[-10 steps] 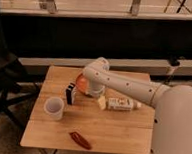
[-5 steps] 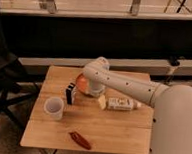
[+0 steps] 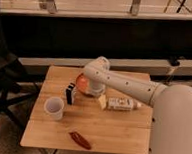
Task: Knock the eraser over
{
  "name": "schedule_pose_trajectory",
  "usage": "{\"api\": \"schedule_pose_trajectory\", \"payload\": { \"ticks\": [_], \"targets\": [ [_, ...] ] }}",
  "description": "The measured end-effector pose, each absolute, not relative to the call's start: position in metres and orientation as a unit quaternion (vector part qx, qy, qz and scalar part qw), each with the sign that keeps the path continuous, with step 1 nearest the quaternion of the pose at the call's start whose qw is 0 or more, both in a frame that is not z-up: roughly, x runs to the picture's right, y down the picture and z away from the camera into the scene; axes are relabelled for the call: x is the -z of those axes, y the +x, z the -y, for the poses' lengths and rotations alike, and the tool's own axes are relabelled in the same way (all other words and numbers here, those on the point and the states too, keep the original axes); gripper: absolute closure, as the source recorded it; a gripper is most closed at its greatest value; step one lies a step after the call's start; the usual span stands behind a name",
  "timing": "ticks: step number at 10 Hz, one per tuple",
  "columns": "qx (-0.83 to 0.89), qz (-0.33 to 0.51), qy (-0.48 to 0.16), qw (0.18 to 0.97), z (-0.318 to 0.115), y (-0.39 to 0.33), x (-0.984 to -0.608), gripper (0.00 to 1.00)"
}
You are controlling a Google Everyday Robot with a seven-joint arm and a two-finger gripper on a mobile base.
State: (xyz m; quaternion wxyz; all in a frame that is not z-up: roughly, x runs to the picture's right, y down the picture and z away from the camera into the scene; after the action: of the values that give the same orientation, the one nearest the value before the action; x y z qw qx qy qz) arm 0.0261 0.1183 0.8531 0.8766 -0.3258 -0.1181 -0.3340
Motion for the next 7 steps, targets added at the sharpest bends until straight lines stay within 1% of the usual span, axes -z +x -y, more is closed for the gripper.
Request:
{"api": "schedule_pose_trajectory", "payload": {
  "ticks": [7],
  "targets": [
    [0.34, 0.123, -0.327, 0.873, -0.1153, 0.0265, -0.8567, 0.2]
  ]
}}
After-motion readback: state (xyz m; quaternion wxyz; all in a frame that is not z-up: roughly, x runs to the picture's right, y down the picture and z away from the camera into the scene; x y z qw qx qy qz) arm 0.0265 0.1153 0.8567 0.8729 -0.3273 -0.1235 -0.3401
